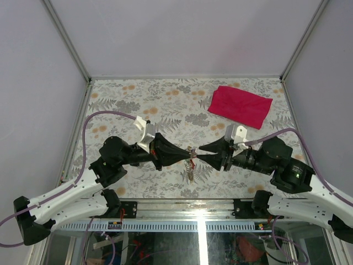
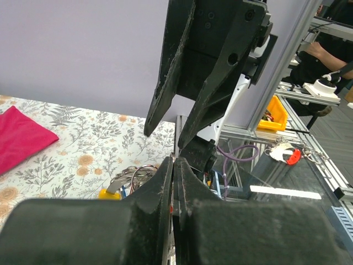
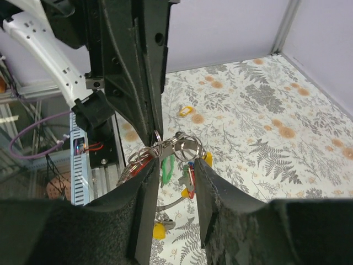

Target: Put the keys on the keyring

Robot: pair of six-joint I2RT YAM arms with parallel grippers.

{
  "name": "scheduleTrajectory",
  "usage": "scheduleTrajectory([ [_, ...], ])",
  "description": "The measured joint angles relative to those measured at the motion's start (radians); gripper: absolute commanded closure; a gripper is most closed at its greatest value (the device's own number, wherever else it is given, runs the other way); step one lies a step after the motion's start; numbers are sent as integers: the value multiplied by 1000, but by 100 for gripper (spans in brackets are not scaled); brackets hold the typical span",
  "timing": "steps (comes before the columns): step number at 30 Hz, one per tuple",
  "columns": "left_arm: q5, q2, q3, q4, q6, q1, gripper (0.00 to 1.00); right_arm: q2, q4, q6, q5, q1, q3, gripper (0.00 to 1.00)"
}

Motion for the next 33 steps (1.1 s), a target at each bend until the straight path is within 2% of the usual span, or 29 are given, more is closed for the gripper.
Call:
scheduleTrajectory([
  [6, 34, 1, 0, 11, -3, -1, 100, 26, 0, -45, -80, 0, 0, 65],
  [9, 40, 2, 0, 20, -4, -3, 100, 40, 0, -56, -111, 0, 3, 70],
  [13, 47, 2, 0, 29, -4, -5, 100, 59, 1, -61, -153, 0, 7, 72],
  [21, 53, 2, 0, 33, -4, -5, 100, 72, 10, -61, -184, 0, 8, 81],
  [28, 56, 0, 0, 40, -4, -5, 100, 73, 21, -56, -196, 0, 8, 99],
  [33, 63, -2, 0, 40, -4, -5, 97, 75, 16, -53, -204, 0, 11, 100],
])
